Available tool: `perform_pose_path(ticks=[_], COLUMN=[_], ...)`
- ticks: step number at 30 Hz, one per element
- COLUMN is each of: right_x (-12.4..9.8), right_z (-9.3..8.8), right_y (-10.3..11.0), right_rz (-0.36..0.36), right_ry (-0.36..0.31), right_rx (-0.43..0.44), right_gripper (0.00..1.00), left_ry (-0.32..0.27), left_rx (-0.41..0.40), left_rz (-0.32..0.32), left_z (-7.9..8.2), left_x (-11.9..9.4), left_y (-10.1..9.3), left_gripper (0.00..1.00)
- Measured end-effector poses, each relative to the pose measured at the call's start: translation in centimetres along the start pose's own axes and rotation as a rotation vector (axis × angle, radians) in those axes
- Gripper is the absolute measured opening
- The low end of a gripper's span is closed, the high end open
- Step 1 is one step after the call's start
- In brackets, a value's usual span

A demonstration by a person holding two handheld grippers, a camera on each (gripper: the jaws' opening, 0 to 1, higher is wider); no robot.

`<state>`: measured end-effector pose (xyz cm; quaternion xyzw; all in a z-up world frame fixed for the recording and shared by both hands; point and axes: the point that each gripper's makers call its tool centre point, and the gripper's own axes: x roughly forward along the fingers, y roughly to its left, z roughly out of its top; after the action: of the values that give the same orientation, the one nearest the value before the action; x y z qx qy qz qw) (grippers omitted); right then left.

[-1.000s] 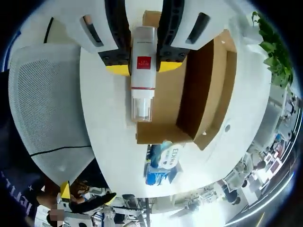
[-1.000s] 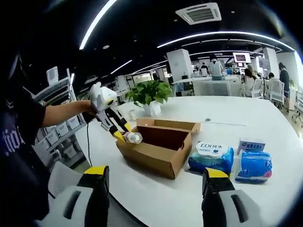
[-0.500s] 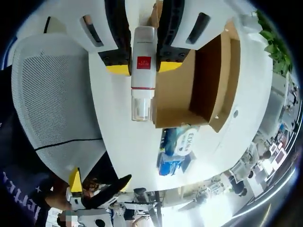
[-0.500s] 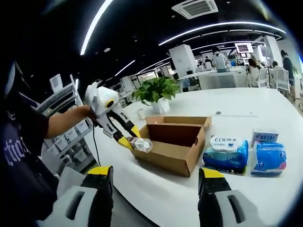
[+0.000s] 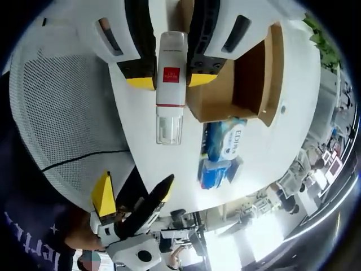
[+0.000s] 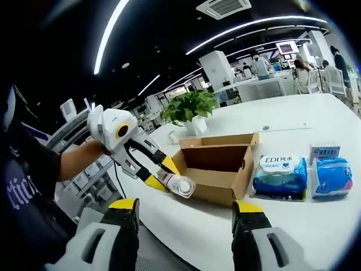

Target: Operate the shoe box by opening the lid, removing the specified soft item, and placing it in the target area until the item is outside and the box remains undamaged.

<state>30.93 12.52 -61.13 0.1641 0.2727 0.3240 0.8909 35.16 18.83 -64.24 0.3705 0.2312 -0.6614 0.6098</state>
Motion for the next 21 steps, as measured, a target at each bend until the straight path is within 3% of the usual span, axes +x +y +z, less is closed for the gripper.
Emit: perform_pose_path(ticks=[8, 21], right_x=[0.6, 1.0], right_z=[-0.4, -0.4], right_y=[0.4, 0.6], right_rz=[0.018, 0.036], right_ry=[0.001, -0.016], right_rx=[0.046, 0.122], right_gripper=[0.59, 0.53], left_ry=[-0.069, -0.122], left_rx=[0.054, 0.115], left_rz=[0.027, 0.035], left_z=[1.9, 3.6], left_x=[0.5, 1.1], left_y=[-0.6, -1.9], left_gripper=[0.18, 0.18])
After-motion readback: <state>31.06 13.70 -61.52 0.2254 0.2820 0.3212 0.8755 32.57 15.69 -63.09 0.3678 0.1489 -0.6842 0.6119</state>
